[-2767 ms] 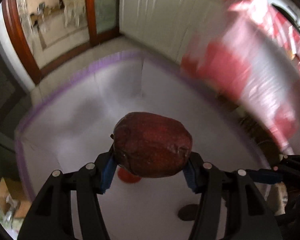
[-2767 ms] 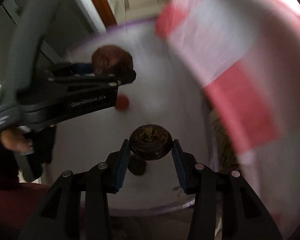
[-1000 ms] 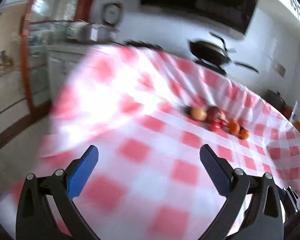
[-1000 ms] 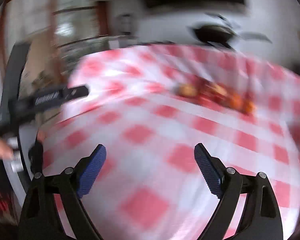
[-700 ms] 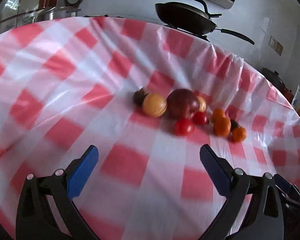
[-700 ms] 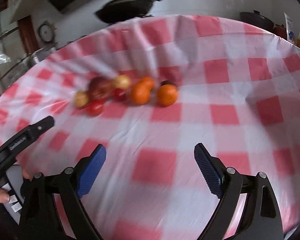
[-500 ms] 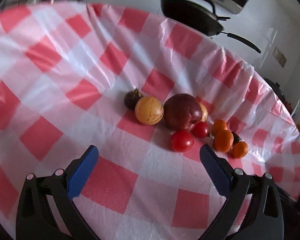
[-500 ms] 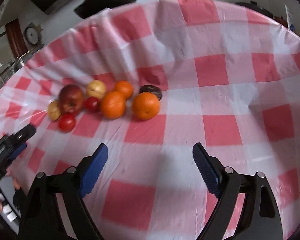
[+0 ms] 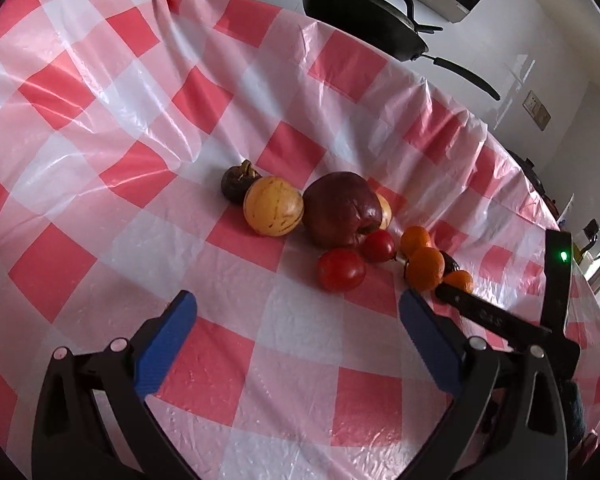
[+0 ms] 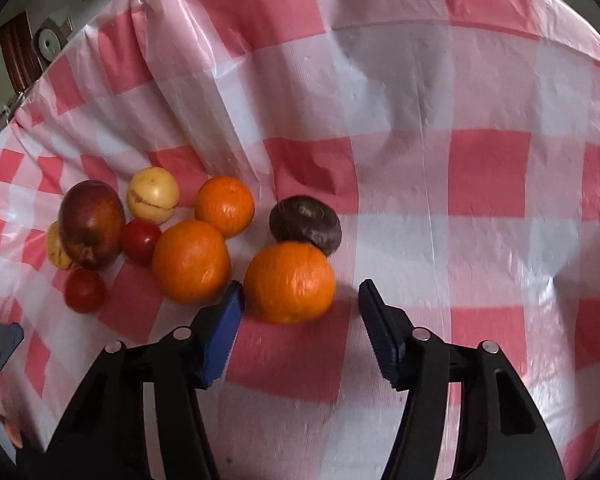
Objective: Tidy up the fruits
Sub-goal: 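Grasp an orange with the right gripper while the left grasps a red tomato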
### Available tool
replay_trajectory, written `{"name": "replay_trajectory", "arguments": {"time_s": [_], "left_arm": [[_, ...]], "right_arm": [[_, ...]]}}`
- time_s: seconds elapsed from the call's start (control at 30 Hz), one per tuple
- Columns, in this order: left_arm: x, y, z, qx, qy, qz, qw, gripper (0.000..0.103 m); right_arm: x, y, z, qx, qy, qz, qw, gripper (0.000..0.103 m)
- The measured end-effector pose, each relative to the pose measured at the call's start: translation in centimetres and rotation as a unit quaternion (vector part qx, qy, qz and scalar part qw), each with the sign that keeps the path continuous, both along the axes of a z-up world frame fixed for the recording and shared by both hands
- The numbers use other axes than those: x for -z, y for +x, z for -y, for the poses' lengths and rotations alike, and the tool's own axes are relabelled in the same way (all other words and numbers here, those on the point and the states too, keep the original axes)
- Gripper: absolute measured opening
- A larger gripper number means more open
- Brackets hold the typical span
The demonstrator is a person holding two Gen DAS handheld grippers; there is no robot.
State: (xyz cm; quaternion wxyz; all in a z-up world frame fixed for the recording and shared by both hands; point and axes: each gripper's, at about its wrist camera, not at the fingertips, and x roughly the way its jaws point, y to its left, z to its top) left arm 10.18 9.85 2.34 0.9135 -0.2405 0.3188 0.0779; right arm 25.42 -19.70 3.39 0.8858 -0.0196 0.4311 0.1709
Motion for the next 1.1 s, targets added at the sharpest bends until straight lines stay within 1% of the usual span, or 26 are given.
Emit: {"name": "replay_trajectory", "arguments": {"time_s": [0.03, 0.07, 0.13, 0.23, 0.3, 0.37, 0.43, 0.47, 0.53, 0.6, 0.67, 0.7, 0.73, 0.77, 0.83, 0.87, 0.9, 0.93, 0.97, 1.03, 1.1], "left_arm": [[0.0, 0.0, 0.0, 0.001, 0.000, 0.000, 1.0000, 0.101], [0.0, 0.0, 0.0, 0.001, -0.001, 0.000, 1.0000, 0.101], [0.0, -0.1, 0.0, 0.001, -0.003, 0.000, 1.0000, 0.101], [0.0, 0.0, 0.2, 0.005, 0.001, -0.006, 1.0000, 0.101], [0.0, 0.3, 0.6, 0.011, 0.009, -0.016, 0.9998, 0.101], [-0.1, 0.7, 1.1, 0.008, 0.028, -0.028, 0.9992, 0.101], [-0.2, 1.8, 1.9, 0.015, 0.054, -0.045, 0.9974, 0.101], [-0.3, 2.4, 2.4, 0.020, 0.075, -0.049, 0.9958, 0.101], [-0.6, 4.0, 3.7, 0.029, 0.121, -0.055, 0.9907, 0.096], [-0.6, 5.6, 4.7, 0.039, 0.145, -0.063, 0.9866, 0.092], [-0.2, 7.4, 4.9, 0.037, 0.145, -0.080, 0.9856, 0.088], [0.2, 8.2, 4.9, 0.036, 0.141, -0.091, 0.9851, 0.085], [0.7, 9.0, 4.8, 0.039, 0.137, -0.109, 0.9839, 0.078], [1.0, 9.6, 4.7, 0.042, 0.132, -0.120, 0.9830, 0.074], [1.4, 10.1, 4.5, 0.040, 0.130, -0.133, 0.9817, 0.064], [1.4, 10.2, 4.5, 0.037, 0.135, -0.134, 0.9810, 0.062], [1.4, 10.2, 4.5, 0.036, 0.140, -0.136, 0.9802, 0.055], [1.4, 10.2, 4.5, 0.038, 0.140, -0.134, 0.9803, 0.044], [1.4, 10.1, 4.4, 0.047, 0.133, -0.126, 0.9819, 0.040], [1.3, 9.6, 4.2, 0.048, 0.134, -0.124, 0.9820, 0.039], [0.5, 8.0, 4.1, 0.050, 0.142, -0.114, 0.9821, 0.039]], "right_arm": [[0.0, 0.1, -0.1, 0.000, -0.002, 0.000, 1.000, 0.051], [-0.1, 0.0, -0.2, -0.007, 0.003, 0.003, 1.000, 0.042], [-0.1, -0.5, 0.2, -0.003, 0.012, 0.002, 1.000, 0.042], [-0.7, -1.5, 2.2, 0.025, 0.070, 0.009, 0.997, 0.042], [-0.6, -1.5, 4.0, 0.058, 0.114, 0.004, 0.992, 0.042], [-0.1, -1.0, 5.2, 0.081, 0.148, -0.004, 0.986, 0.042], [0.3, -0.6, 5.9, 0.094, 0.162, -0.013, 0.982, 0.042], [0.4, -0.5, 6.1, 0.100, 0.167, -0.012, 0.981, 0.042], [0.4, -0.6, 6.5, 0.095, 0.172, -0.009, 0.980, 0.042], [0.4, -0.7, 6.7, 0.093, 0.175, -0.009, 0.980, 0.042], [0.5, -0.7, 6.9, 0.090, 0.179, -0.008, 0.980, 0.042], [0.5, -0.7, 6.9, 0.087, 0.181, -0.007, 0.980, 0.042], [0.5, -0.9, 7.4, 0.087, 0.182, -0.007, 0.979, 0.042], [0.6, -0.9, 7.6, 0.086, 0.184, -0.007, 0.979, 0.042], [0.3, -1.0, 7.1, 0.083, 0.184, -0.008, 0.979, 0.042], [0.3, -0.9, 6.8, 0.080, 0.184, -0.008, 0.980, 0.042], [0.4, -0.8, 6.5, 0.078, 0.183, -0.008, 0.980, 0.042], [0.3, -0.7, 6.4, 0.077, 0.183, -0.009, 0.980, 0.042], [0.3, -0.6, 6.2, 0.077, 0.184, -0.009, 0.980, 0.042], [0.3, -0.7, 6.3, 0.077, 0.186, -0.008, 0.979, 0.042], [0.3, -0.8, 6.4, 0.077, 0.189, -0.007, 0.979, 0.042]]}}
